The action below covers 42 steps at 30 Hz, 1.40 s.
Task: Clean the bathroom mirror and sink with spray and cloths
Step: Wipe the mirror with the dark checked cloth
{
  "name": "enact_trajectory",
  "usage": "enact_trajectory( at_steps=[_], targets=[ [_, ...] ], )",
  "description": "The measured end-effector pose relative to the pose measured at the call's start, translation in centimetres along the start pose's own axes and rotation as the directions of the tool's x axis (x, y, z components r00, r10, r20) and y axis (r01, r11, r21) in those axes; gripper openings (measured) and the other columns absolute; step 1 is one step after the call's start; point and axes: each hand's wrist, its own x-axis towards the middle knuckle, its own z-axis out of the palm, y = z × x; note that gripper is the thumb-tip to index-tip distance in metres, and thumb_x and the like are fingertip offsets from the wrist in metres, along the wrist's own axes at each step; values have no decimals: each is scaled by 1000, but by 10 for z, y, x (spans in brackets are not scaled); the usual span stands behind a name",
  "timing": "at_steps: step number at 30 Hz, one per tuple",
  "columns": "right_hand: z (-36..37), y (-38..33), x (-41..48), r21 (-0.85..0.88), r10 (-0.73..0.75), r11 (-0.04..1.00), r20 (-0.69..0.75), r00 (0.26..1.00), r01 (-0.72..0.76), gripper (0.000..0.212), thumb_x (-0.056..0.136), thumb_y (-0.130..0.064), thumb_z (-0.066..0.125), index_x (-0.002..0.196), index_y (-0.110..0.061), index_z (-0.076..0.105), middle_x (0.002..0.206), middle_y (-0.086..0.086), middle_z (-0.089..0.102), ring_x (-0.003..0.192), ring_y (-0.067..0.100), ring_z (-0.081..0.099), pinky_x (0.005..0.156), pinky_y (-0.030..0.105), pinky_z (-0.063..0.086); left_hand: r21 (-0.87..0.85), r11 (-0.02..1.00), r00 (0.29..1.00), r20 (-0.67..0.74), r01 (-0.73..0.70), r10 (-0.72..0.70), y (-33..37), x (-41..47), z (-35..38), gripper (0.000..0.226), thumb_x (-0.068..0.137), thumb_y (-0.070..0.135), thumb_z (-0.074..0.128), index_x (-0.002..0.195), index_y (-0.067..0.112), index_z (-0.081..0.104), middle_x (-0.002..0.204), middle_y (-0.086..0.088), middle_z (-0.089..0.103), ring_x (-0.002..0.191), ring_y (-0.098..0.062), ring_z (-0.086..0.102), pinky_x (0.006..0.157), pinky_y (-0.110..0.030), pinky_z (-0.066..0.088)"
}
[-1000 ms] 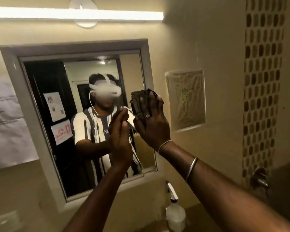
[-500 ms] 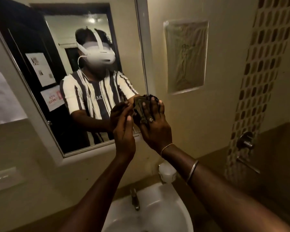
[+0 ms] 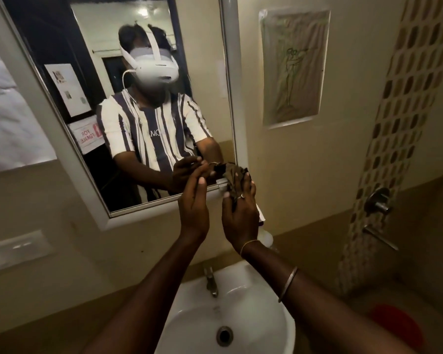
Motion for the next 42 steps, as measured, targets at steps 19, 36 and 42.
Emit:
enact_trajectory(
  at_steps=[19,36,42],
  targets=[
    [93,-117,-41,297,437,852,52,898,-432,65,108,-41,42,162,-10,22,172,6,5,155,14,14,102,-4,15,-2,992,991,-37,130,-130,6,-16,-107,38,108,27,43,130,8,68,132,-2,70,129,-19,62,114,-52,45],
    [157,-181,-119,251,254,917,229,940,-309,74,108,-42,42,164,-23,-3,170,-4,-20,156,21,-18,123,50,27,-151,969,919,-319,194,-233,-1,-45,-216,40,109,27,40,127,3,66,120,-13,75,119,-28,69,101,-46,54],
    [173,-182,-144,188,139,960,317,938,-206,65,106,-40,38,164,-25,11,171,-7,-15,157,19,-19,126,47,21,-189,949,858,-410,252,-310,-9,-55,-237,32,109,8,40,120,-7,66,91,5,80,90,-7,75,77,-18,56]
  ],
)
